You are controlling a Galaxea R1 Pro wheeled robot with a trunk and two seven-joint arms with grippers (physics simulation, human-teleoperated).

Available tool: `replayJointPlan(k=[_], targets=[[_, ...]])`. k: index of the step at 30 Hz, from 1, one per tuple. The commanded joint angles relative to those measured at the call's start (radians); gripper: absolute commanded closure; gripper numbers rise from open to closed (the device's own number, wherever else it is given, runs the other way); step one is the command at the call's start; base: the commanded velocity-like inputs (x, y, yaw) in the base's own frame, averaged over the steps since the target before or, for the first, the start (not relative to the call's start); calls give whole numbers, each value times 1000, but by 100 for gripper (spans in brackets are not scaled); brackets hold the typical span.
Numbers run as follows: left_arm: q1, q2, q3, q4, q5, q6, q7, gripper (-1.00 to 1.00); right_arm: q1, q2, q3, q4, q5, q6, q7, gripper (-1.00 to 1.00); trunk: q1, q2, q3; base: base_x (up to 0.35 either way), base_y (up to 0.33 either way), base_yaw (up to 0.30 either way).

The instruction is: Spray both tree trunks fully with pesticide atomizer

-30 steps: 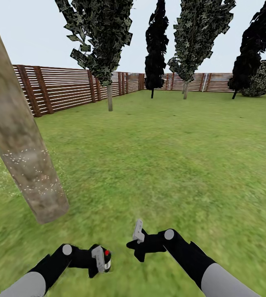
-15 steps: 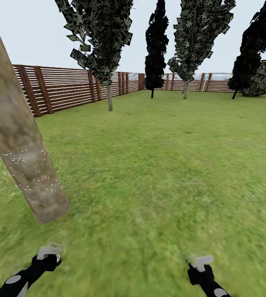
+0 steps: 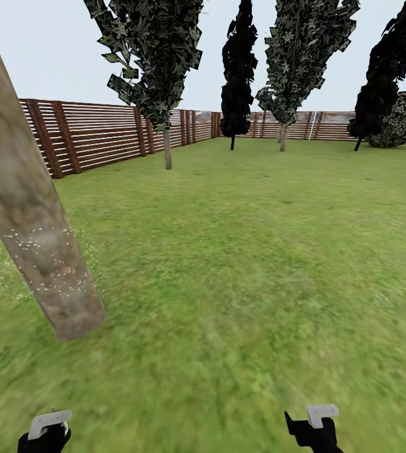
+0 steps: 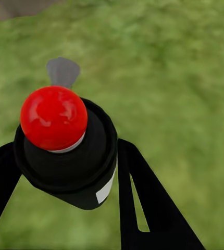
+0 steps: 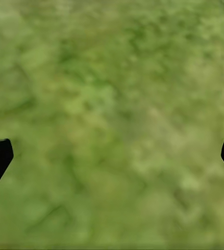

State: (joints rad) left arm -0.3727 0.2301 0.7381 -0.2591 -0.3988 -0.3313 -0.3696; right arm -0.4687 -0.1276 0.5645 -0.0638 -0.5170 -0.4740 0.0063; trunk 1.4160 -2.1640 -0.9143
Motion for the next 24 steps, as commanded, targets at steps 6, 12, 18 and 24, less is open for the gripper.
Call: replayJointPlan(k=[6, 12, 18, 24], targets=[[0, 0, 1, 0, 1, 0, 0, 100, 34, 28, -1, 0, -1, -3, 1, -100, 0, 0, 0, 0, 0, 0], [2, 2, 3, -3, 2, 0, 0, 100, 53, 45, 0, 1, 1, -41, 0, -100, 0, 0, 0, 0, 0, 0], [3, 3, 3, -4, 2, 0, 0, 100, 54, 45, 0, 2, 4, -40, 0, -100, -19, 35, 16, 0, 0, 0], [3, 2, 3, -2, 2, 0, 0, 100, 56, 43, 0, 18, 6, -38, 0, -100, -42, 77, 34, 0, 0, 0]])
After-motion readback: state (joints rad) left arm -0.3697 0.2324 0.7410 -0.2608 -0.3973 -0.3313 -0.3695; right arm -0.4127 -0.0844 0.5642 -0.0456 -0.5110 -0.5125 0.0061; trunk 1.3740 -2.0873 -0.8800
